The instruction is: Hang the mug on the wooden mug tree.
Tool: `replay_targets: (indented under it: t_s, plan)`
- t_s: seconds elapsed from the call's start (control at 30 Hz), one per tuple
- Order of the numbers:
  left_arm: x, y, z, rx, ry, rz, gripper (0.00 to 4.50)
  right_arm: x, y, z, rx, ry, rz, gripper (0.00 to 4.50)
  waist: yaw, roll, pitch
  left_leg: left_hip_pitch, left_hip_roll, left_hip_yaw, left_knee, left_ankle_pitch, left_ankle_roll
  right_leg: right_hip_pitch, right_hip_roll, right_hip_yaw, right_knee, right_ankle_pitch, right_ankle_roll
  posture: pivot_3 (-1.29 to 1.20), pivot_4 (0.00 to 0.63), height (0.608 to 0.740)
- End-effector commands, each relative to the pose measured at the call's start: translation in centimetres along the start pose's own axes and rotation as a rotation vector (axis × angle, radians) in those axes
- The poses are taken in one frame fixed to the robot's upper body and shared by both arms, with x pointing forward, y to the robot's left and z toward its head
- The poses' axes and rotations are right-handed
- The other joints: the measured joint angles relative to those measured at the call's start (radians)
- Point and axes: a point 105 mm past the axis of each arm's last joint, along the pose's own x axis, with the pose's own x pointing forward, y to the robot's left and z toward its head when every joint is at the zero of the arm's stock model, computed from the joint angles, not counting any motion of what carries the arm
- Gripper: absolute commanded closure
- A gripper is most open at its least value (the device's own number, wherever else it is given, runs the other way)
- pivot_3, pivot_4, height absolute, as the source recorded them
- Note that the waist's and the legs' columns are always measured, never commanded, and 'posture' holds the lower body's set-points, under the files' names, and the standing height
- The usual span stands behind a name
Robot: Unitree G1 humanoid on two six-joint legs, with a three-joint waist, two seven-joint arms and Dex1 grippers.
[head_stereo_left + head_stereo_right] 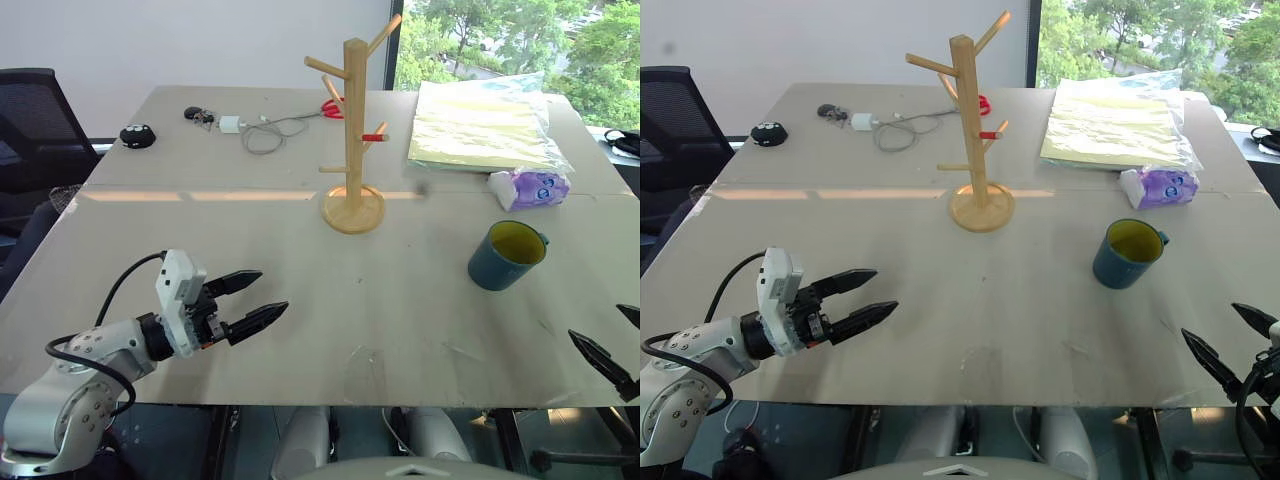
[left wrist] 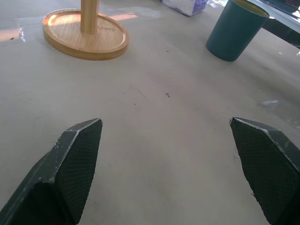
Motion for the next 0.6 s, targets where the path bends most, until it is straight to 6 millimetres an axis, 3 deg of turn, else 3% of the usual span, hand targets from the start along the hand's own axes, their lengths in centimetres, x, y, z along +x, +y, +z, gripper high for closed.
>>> replay_targets:
  t_s: [0.03,0.13,0.27,0.47,0.6]
  plan:
    - [0.5,-1.2,2.0,0.069,-0.049,-0.09,0.03,1.1,-0.6,1.2,-0.026,-0.035,-0.027,0.0,0.0,0.0,0.0,0.0,0.0,0.0,0.0,0.0,0.0,0.0,0.0,0.0,0.0,0.0,0.0,0.0,0.15,0.74]
    - [1.7,-3.5,4.1,0.124,-0.101,-0.247,0.03,3.4,-1.3,2.2,-0.029,-0.056,-0.074,0.0,-0.003,-0.005,0.004,0.001,0.0,0.001,0.001,0.0,0.0,0.0,0.0,0.0,0.001,-0.001,0.001,0.0,0.15,0.74]
    - [2.8,-4.5,5.7,0.152,-0.124,-0.32,0.03,4.8,-2.2,2.5,-0.046,-0.009,-0.152,0.0,0.001,-0.004,0.003,0.004,-0.001,0.003,0.004,0.0,0.0,0.002,-0.001,0.003,0.004,0.001,-0.001,0.0,0.15,0.74]
    - [3.5,-6.7,6.3,0.166,-0.108,-0.432,0.03,7.2,-3.8,2.7,0.027,0.025,-0.215,0.0,-0.004,-0.005,0.004,0.002,-0.001,0.002,0.002,0.001,0.0,0.0,0.002,0.003,0.004,0.002,-0.003,0.0,0.15,0.74]
    - [3.4,-7.4,6.5,0.166,-0.113,-0.453,0.03,8.5,-3.6,3.2,0.049,0.003,-0.177,0.0,-0.003,-0.005,0.004,0.002,-0.001,0.004,0.002,0.001,0.0,0.0,0.003,0.006,0.004,0.001,-0.002,0.0,0.15,0.74]
